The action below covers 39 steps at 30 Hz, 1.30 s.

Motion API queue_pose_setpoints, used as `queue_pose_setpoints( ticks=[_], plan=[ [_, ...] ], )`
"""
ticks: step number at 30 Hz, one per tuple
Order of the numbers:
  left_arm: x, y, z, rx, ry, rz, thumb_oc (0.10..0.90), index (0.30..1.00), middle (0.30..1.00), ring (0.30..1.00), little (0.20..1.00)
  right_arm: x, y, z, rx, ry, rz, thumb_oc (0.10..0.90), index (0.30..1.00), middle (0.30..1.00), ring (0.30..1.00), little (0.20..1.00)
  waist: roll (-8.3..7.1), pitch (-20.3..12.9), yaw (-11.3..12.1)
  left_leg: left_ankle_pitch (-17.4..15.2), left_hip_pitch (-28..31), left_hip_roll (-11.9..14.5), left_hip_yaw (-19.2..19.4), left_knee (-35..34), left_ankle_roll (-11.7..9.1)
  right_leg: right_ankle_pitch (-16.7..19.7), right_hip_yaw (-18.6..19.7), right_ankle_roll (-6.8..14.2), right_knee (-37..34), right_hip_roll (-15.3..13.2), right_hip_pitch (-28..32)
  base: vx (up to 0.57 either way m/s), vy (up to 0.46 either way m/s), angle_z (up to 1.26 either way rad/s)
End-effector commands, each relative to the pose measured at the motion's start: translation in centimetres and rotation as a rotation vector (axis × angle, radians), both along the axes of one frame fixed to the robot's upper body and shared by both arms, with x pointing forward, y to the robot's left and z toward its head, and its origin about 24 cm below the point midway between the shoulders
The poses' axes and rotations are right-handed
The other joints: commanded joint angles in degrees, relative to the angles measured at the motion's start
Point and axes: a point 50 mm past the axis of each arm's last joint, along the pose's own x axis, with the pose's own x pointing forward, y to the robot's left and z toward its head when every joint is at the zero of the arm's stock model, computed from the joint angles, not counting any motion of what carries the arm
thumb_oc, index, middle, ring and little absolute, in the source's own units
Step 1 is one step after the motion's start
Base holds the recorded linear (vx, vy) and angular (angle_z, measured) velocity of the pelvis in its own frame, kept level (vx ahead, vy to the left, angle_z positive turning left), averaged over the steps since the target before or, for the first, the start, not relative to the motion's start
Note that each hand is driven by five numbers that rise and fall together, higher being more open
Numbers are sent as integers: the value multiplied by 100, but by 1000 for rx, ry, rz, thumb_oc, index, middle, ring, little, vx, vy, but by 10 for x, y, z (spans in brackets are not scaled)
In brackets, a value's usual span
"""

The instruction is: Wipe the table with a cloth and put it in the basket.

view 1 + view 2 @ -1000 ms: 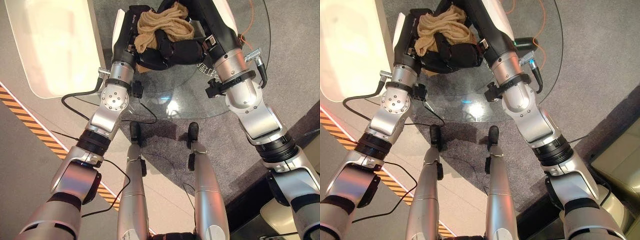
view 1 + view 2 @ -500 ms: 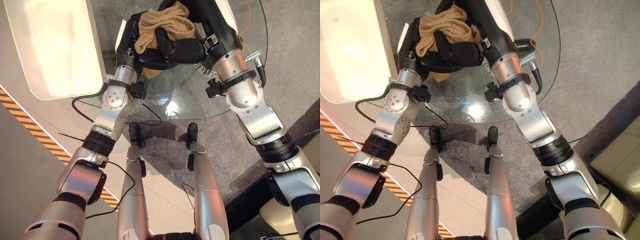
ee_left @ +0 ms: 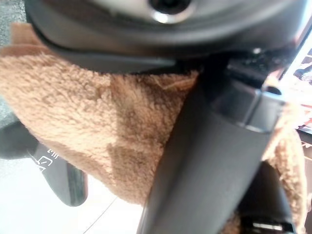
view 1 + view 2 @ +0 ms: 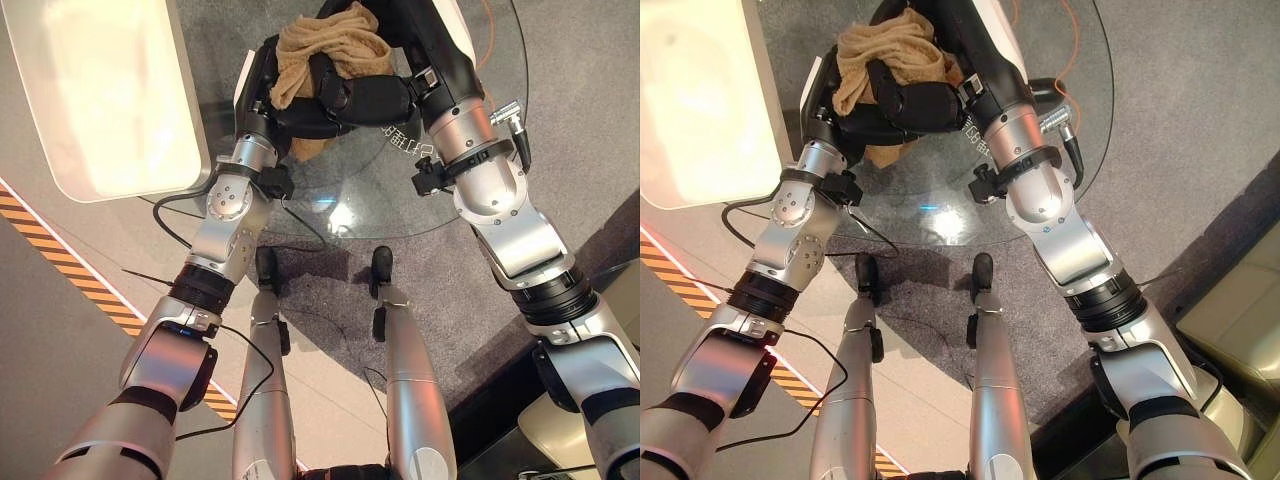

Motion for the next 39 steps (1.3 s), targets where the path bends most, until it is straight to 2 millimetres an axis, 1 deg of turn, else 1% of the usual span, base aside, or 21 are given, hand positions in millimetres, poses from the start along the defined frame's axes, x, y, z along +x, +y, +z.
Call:
queue_pose_setpoints(
  ticks=[1,2,3,4,5,24,39],
  plan=[
    [-20,-26,44,-23,-219,-145,100,300,300,300,200,-64,13,77,181,-388,240,100,300,300,300,200,-228,-141,96,-606,263,-350,415,117,411,-92,-185,-198,-661,659,599,0,0,0],
    [-20,-26,44,-23,-218,-144,100,300,300,300,200,-63,13,77,182,-385,240,100,300,300,300,200,-230,-141,97,-608,268,-347,416,116,410,-94,-186,-198,-663,657,606,0,0,0],
    [-20,-26,45,-23,-218,-144,100,300,300,300,200,-62,13,77,189,-379,239,300,472,472,472,400,-232,-141,95,-605,275,-343,421,106,412,-93,-186,-202,-668,661,610,0,0,0],
    [-20,-27,45,-20,-219,-143,100,300,300,300,200,-61,13,77,194,-377,237,388,547,547,547,488,-232,-141,95,-603,275,-342,422,99,413,-95,-186,-205,-670,663,610,0,0,0],
    [-20,-27,45,-18,-220,-143,100,300,300,300,200,-61,13,77,200,-373,237,800,900,900,900,900,-233,-141,97,-603,275,-344,419,93,415,-95,-187,-206,-674,664,609,0,0,0],
    [-19,-27,47,-36,-218,-148,100,300,300,300,200,-59,11,77,226,-368,235,800,900,900,900,900,-224,-141,87,-605,262,-358,419,145,412,-85,-177,-219,-672,654,616,0,0,0],
    [-18,-28,44,-42,-198,-168,100,300,300,300,200,-56,9,75,227,-343,242,800,900,900,900,900,-265,-141,97,-614,320,-353,435,134,415,-69,-185,-215,-692,647,672,0,0,0]
  ],
)
